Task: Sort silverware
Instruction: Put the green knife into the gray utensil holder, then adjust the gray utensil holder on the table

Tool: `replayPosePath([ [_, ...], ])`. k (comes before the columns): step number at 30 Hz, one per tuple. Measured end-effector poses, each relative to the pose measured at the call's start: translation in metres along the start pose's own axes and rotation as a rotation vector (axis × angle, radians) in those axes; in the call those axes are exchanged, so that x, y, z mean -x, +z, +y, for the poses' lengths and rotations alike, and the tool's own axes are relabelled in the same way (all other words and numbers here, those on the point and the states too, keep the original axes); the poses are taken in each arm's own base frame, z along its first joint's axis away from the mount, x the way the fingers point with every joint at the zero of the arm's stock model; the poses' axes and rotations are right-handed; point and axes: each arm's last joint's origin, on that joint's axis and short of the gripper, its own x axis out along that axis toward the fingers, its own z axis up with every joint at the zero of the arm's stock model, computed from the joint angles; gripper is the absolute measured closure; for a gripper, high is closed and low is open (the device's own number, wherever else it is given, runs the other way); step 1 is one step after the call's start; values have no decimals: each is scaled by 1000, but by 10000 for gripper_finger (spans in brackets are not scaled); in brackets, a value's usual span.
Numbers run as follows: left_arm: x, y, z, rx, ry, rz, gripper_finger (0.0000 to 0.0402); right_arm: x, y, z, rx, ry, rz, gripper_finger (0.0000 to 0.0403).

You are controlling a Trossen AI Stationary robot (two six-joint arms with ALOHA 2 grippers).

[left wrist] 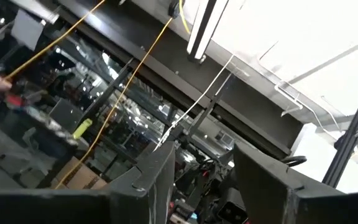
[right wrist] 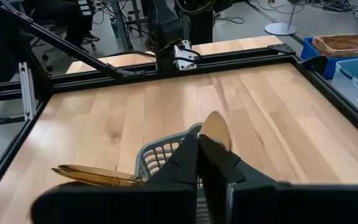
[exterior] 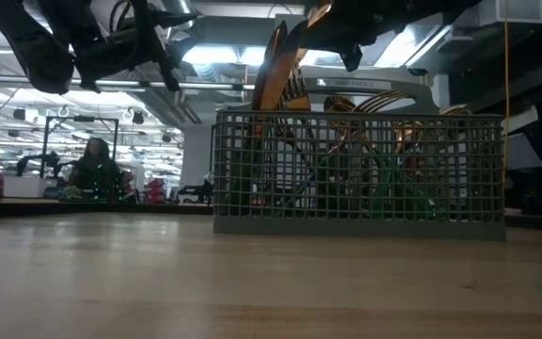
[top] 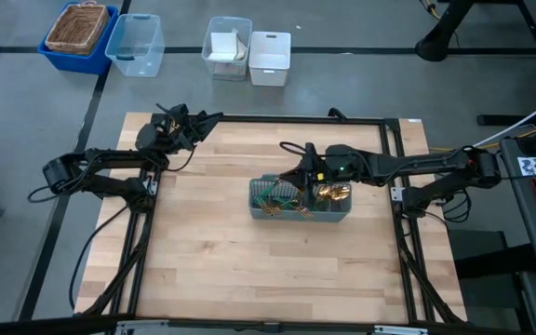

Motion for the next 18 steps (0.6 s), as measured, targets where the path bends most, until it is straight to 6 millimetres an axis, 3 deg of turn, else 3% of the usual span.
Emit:
replayPosePath([
  [12, 5, 15, -26, -190, -65, -33, 247, 1, 1, 0, -43, 0, -3, 309],
  [18, 12, 17, -42, -263, -33, 43, 247, 12, 32, 4, -30, 11, -94, 306],
])
